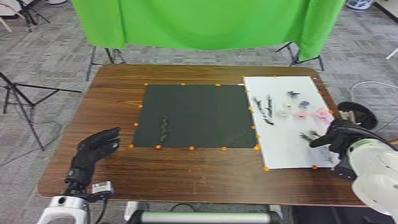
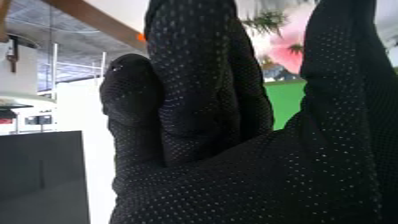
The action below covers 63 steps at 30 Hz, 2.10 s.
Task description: Arrange flowers
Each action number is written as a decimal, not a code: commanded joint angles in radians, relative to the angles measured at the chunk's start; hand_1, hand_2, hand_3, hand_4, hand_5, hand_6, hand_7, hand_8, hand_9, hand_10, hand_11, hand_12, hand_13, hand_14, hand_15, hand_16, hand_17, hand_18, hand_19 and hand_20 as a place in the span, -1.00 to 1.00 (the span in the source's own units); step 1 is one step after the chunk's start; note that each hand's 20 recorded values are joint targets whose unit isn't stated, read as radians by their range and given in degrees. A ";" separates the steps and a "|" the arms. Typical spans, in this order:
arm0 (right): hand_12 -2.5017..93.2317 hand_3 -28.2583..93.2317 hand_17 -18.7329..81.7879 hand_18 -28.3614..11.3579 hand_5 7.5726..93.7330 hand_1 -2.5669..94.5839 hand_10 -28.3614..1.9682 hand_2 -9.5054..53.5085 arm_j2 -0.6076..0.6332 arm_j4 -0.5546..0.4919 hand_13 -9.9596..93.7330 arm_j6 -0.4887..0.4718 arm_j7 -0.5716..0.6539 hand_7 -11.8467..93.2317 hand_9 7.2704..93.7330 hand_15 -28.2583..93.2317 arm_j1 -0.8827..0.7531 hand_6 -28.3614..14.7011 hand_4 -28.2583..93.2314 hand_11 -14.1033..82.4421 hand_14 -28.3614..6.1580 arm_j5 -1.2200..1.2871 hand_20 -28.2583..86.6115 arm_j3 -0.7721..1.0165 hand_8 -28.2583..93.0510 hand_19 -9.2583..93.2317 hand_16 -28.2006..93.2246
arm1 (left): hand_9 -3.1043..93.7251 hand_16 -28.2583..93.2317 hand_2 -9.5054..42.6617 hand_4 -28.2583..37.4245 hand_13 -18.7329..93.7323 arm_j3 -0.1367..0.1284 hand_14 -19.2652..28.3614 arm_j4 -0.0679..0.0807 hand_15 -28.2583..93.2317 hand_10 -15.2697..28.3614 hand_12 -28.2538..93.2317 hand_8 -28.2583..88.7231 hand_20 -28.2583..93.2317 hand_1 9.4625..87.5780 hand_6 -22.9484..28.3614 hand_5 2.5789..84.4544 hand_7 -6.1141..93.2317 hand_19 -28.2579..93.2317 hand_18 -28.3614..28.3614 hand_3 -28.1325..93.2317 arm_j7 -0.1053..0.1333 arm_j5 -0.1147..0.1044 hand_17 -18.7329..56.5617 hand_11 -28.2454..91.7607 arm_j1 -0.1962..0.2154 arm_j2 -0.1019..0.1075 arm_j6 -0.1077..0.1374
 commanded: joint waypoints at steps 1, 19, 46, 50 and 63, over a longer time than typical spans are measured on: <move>-0.54 0.42 0.82 0.21 0.37 -0.05 -0.15 -1.00 -0.008 0.006 1.00 0.034 0.007 -0.53 0.86 0.16 -0.014 0.27 -0.84 -0.34 0.40 -0.017 0.18 -0.026 -0.65 0.68 -0.15 | -0.17 -0.50 -1.00 -0.56 -0.06 0.005 0.47 0.013 -0.14 0.18 -0.25 -0.64 -0.20 -0.25 -0.08 0.07 -0.50 -0.24 0.53 0.51 -0.030 0.000 -0.28 -0.15 0.012 -0.004 -0.021; -0.52 0.28 0.93 0.24 0.60 0.44 0.07 -1.00 0.007 0.023 1.00 0.331 -0.061 -0.41 1.00 0.37 -0.018 0.14 -0.72 -0.06 0.53 0.012 0.21 -0.039 -0.27 0.70 -0.27 | -0.17 -0.50 -1.00 -0.56 -0.06 0.010 0.48 0.009 -0.14 0.19 -0.25 -0.64 -0.20 -0.25 -0.08 0.07 -0.50 -0.23 0.53 0.52 -0.029 -0.002 -0.29 -0.15 0.018 -0.006 -0.009; -0.57 0.32 0.84 0.25 0.26 -0.49 -0.48 -1.00 -0.014 0.005 1.00 0.042 -0.005 -0.65 0.73 0.14 0.003 -0.08 -0.73 -0.43 0.32 -0.033 0.22 -0.027 -0.61 0.64 -0.15 | -0.17 -0.50 -1.00 -0.57 -0.06 0.007 0.48 0.011 -0.13 0.19 -0.25 -0.64 -0.20 -0.25 -0.08 0.07 -0.51 -0.24 0.53 0.52 -0.031 0.000 -0.29 -0.15 0.014 -0.009 -0.019; -0.57 0.36 0.86 0.24 0.34 -0.32 -0.32 -1.00 -0.020 0.009 1.00 0.093 -0.006 -0.62 0.87 0.19 0.010 -0.07 -0.73 -0.35 0.34 0.016 0.20 -0.045 -0.61 0.66 -0.18 | -0.17 -0.50 -1.00 -0.56 -0.06 0.007 0.48 0.010 -0.13 0.19 -0.25 -0.64 -0.20 -0.25 -0.08 0.07 -0.51 -0.23 0.53 0.52 -0.036 -0.002 -0.29 -0.15 0.013 -0.009 -0.017; -0.57 0.23 0.95 0.24 0.64 0.41 -0.02 -1.00 -0.012 0.037 1.00 0.291 -0.045 -0.47 1.00 0.40 0.000 0.03 -0.67 -0.02 0.46 0.047 0.21 -0.091 -0.26 0.72 -0.29 | -0.17 -0.50 -1.00 -0.57 -0.06 0.007 0.48 0.013 -0.13 0.19 -0.25 -0.64 -0.20 -0.25 -0.07 0.07 -0.51 -0.23 0.53 0.52 -0.045 0.000 -0.30 -0.15 0.007 -0.007 -0.021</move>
